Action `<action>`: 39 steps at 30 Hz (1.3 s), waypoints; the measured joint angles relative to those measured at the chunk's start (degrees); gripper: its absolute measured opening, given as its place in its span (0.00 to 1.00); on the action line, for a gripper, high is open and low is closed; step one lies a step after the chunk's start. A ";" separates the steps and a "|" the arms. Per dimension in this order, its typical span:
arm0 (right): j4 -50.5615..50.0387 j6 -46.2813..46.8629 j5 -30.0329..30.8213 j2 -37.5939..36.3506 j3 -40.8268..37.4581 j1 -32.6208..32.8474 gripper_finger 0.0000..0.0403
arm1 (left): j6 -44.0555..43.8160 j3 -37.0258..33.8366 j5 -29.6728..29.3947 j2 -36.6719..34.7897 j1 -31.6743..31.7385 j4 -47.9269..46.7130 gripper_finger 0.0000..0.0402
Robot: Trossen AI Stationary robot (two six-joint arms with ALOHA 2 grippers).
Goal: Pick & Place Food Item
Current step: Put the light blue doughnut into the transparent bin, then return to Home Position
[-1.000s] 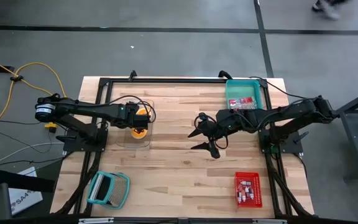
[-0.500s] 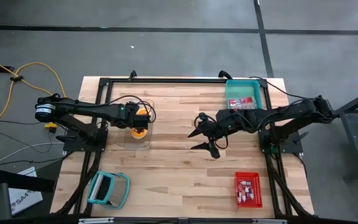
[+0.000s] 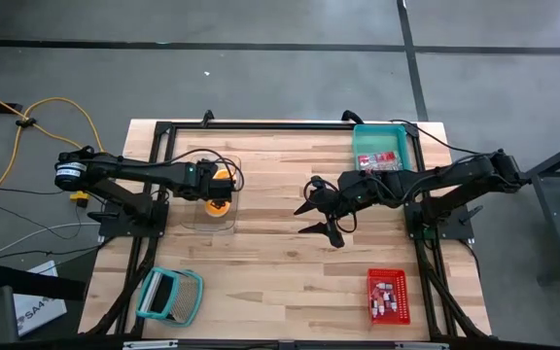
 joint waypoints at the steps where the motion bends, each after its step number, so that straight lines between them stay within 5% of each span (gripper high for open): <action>1: 0.00 -0.01 0.00 0.00 0.00 0.00 0.55 | -0.03 0.00 0.00 0.00 0.00 0.18 0.26; 15: 0.00 0.00 0.00 0.00 0.00 0.00 0.55 | 1.19 0.04 -0.02 0.00 0.00 0.79 0.46; 39: 0.00 0.00 0.01 0.00 0.00 -0.01 0.55 | 1.23 0.04 -0.02 0.00 0.00 0.96 0.47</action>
